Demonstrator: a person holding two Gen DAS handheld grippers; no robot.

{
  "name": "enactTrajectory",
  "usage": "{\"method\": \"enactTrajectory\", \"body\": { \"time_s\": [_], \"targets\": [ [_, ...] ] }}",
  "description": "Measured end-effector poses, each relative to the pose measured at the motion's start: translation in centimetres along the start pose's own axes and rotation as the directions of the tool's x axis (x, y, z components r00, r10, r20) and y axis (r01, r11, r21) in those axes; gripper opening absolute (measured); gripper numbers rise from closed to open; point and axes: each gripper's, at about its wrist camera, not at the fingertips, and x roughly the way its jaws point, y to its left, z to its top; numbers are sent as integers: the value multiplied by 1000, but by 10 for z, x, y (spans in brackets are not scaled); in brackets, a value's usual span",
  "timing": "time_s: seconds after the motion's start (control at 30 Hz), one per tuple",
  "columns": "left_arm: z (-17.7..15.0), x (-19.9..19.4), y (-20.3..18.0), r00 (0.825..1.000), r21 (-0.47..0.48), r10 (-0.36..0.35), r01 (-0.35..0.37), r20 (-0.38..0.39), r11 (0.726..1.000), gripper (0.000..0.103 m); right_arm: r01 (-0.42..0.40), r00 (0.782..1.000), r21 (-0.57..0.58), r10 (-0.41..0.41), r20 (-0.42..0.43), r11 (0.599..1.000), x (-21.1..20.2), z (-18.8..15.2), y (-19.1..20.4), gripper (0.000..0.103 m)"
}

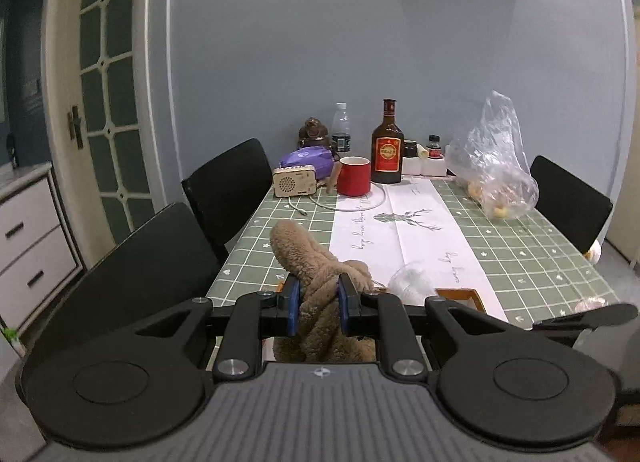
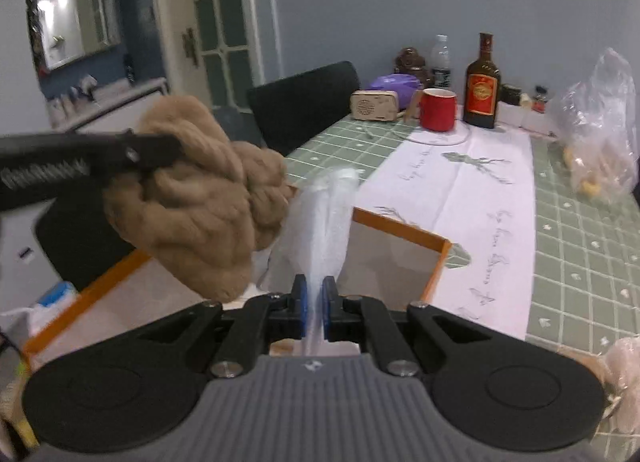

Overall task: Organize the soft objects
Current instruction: 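Open the left tool to drop the brown plush while the right tool releases the mesh bag into the box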

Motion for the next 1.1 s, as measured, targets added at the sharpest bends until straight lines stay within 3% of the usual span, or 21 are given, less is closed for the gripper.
{"method": "enactTrajectory", "body": {
  "time_s": [0.17,0.33,0.37,0.43,0.5,0.57,0.63,0.8,0.93,1.1],
  "targets": [
    [3,-2,2,1000,-18,-2,2,7,1000,21,42,999,-14,-42,-7,999,7,-3,4,6],
    [5,-10,-1,999,-36,-32,33,36,999,21,62,998,-4,-62,-8,998,14,-5,-1,17],
    [5,-11,-2,998,-39,-41,43,40,998,21,59,998,1,-59,-5,998,13,-4,-2,23],
    [6,-14,-4,997,-36,-60,62,45,997,21,56,998,2,-56,16,998,6,-4,1,59],
    [6,-15,-5,997,-31,-67,69,48,997,21,62,997,-15,-62,54,998,-4,-3,3,79],
    [6,-16,-6,997,-34,-37,39,60,999,21,61,996,-39,-58,68,997,-10,-2,4,85],
    [6,-16,-6,998,-31,-6,8,68,999,21,37,997,-53,-33,71,998,-17,-1,4,98],
    [5,-10,-6,998,-23,-1,3,56,1000,21,39,993,-45,-34,111,998,-34,2,1,100],
    [2,18,-13,1000,-12,-11,11,-21,1000,21,48,990,-32,-43,132,998,-42,2,-2,100],
    [-9,50,-19,993,10,52,-51,-108,999,20,60,989,-30,-56,139,998,-44,4,-6,100]
  ]
}}
